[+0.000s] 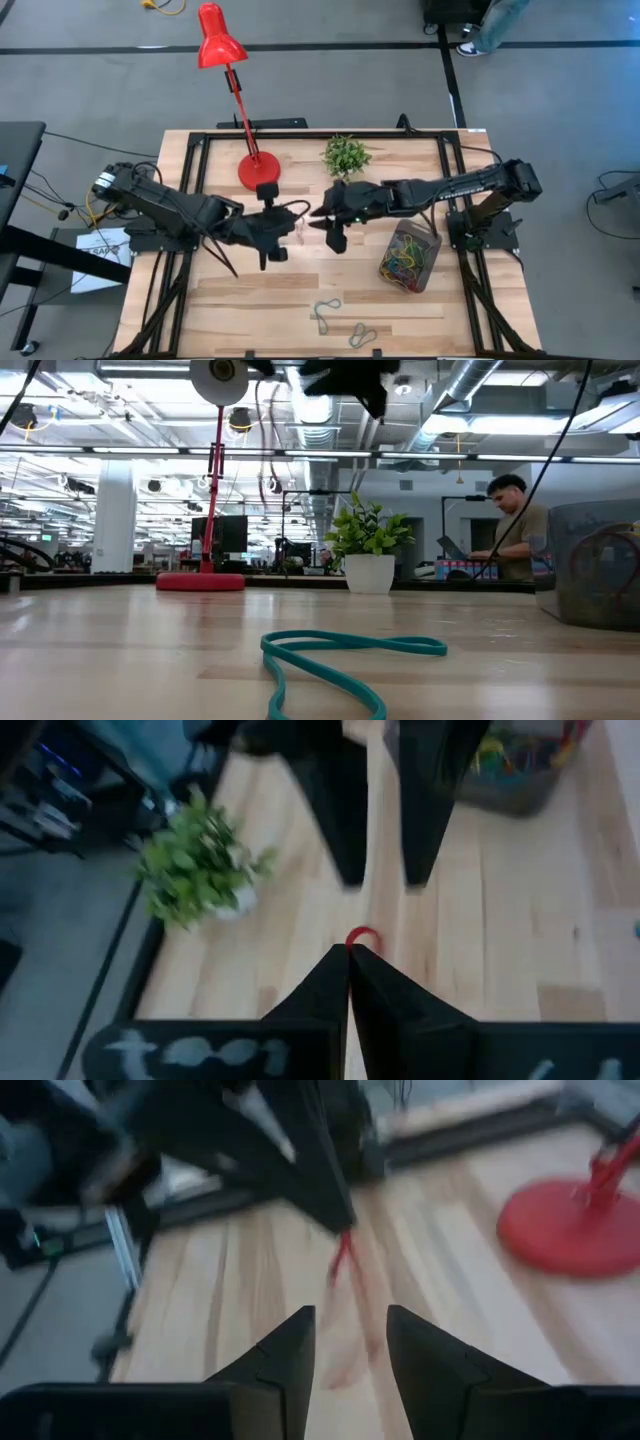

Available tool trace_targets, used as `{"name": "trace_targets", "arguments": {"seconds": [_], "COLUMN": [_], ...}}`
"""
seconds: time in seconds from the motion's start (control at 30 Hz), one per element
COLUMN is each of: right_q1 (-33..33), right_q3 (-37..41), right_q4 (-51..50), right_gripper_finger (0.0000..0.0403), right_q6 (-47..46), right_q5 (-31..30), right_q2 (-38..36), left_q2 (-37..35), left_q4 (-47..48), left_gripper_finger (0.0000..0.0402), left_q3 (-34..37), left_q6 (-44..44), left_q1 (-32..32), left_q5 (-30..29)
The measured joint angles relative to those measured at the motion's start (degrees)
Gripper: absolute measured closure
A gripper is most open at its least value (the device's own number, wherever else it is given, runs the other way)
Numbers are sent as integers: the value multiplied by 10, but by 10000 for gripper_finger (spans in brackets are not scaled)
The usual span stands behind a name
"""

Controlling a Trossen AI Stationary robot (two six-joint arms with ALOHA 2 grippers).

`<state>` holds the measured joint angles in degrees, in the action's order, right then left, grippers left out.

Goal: Pick and place items into bin
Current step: Put the red rubber band into the black bin

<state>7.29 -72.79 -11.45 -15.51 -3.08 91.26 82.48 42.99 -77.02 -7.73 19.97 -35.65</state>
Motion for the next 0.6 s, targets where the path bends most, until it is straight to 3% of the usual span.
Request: {"name": "trace_targets", "arguments": {"seconds": [0.17, 0.6], "right_q1": [-9, -19], "right_q3": [0, 0], "right_q4": [57, 70], "right_gripper_finger": [284, 284], "right_q6": [1, 1], "right_q5": [-1, -21], "right_q2": [0, 0], "left_q2": [1, 0], "left_q4": [-9, -46], "left_gripper_finger": [401, 401], "left_q3": [-20, -22], "left_q6": [46, 97], "left_q1": [-15, -45], "left_q5": [-12, -18]}}
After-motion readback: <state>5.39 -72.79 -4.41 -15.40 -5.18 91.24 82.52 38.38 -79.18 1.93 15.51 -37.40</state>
